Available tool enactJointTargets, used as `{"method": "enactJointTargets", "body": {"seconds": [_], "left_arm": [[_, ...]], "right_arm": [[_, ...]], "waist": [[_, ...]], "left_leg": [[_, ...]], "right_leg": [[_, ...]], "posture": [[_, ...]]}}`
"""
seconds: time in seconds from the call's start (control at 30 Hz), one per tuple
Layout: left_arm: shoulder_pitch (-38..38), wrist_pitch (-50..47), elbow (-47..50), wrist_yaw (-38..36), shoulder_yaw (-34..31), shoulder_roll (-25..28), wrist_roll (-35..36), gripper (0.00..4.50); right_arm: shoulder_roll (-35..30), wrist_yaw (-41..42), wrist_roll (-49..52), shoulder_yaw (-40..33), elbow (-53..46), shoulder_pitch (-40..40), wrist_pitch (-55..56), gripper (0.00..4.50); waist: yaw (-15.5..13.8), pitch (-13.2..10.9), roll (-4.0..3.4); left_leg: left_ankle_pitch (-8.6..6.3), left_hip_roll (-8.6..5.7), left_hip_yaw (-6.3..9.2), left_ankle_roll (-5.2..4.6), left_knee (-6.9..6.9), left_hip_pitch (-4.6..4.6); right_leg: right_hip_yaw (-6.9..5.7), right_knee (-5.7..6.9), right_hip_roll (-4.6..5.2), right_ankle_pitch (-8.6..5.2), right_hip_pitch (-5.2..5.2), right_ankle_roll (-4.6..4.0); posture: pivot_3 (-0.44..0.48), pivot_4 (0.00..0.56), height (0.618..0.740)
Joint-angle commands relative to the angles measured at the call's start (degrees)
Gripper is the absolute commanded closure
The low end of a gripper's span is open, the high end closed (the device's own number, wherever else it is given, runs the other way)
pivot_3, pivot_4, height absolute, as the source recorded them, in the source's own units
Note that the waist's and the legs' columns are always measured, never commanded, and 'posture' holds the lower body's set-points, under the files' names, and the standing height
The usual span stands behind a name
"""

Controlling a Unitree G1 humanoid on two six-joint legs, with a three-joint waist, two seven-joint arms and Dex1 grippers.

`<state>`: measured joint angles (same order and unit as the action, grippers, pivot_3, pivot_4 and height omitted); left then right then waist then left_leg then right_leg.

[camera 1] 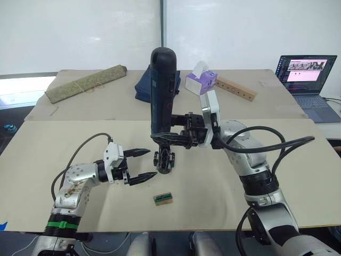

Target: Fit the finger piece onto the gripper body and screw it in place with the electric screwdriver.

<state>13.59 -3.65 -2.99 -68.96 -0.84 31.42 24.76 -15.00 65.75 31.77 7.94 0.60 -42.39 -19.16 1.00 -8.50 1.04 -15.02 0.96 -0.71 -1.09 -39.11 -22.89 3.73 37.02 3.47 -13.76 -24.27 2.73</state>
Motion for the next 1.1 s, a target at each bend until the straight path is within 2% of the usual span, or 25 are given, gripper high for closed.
{"method": "enactJointTargets", "body": {"seconds": [0.03,1.1], "left_arm": [[0.0,0.8,1.6,0.0,0.3,0.0,0.0,0.00],[-0.4,1.3,1.0,-0.5,0.9,-0.4,0.0,0.00]], "right_arm": [[0.0,0.0,0.3,-1.3,-1.8,-1.1,1.6,2.55],[-1.8,0.1,2.0,-1.9,-3.5,-1.1,0.1,2.55]], "waist": [[0.0,0.0,0.00],[0.0,0.0,0.00]], "left_leg": [[0.00,0.00,0.00,0.00,0.00,0.00],[0.00,0.01,0.00,0.00,0.01,-0.01]], "right_leg": [[0.00,0.00,0.00,0.00,0.00,0.00],[0.00,-0.02,0.02,0.00,0.00,0.00]], "posture": [[0.000,0.150,0.740],[0.000,0.150,0.740]]}}
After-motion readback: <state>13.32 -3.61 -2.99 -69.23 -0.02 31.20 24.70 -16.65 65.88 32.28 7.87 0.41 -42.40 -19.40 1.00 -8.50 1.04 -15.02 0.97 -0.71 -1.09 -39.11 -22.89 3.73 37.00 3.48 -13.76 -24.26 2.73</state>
